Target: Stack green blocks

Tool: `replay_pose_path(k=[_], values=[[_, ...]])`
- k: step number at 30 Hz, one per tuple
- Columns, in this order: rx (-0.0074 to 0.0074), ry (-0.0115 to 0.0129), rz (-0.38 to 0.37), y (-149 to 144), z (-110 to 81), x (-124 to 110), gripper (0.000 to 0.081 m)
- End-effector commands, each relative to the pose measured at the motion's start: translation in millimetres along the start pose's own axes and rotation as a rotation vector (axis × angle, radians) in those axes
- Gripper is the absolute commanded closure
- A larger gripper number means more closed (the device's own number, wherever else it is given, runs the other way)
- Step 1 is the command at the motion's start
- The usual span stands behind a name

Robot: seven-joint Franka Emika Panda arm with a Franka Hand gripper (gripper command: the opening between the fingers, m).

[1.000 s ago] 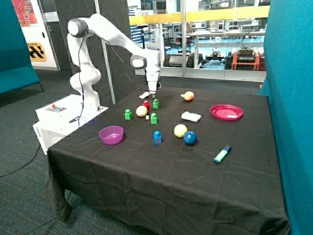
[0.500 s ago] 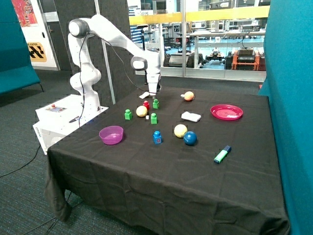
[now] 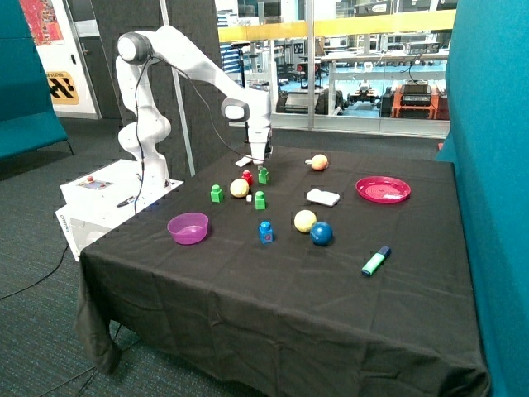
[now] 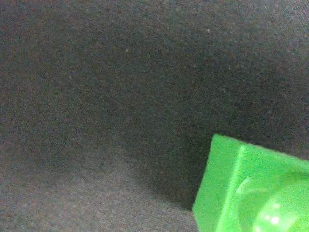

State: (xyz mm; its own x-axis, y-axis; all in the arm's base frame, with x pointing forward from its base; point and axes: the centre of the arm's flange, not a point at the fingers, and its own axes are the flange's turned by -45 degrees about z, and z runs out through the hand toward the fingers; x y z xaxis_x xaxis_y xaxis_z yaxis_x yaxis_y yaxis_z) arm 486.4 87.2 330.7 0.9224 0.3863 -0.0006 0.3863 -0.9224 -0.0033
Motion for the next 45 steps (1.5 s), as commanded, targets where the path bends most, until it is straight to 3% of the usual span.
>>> replay_pose_path(k=[1, 14, 32, 35, 45], values=[[-0.0033, 0.0006, 0.003, -2, 4.5, -2, 0.035], [-0.0033, 0.0007, 0.009, -3, 6.6, 5, 0.039], [-0.0033, 0.0007, 0.023, -3, 13.6, 2, 0.0366], [-0.0033, 0.0007, 0.024, -3, 14.5, 2, 0.0406], [-0.0033, 0.0007, 0.028, 0, 14.8, 8, 0.0427]])
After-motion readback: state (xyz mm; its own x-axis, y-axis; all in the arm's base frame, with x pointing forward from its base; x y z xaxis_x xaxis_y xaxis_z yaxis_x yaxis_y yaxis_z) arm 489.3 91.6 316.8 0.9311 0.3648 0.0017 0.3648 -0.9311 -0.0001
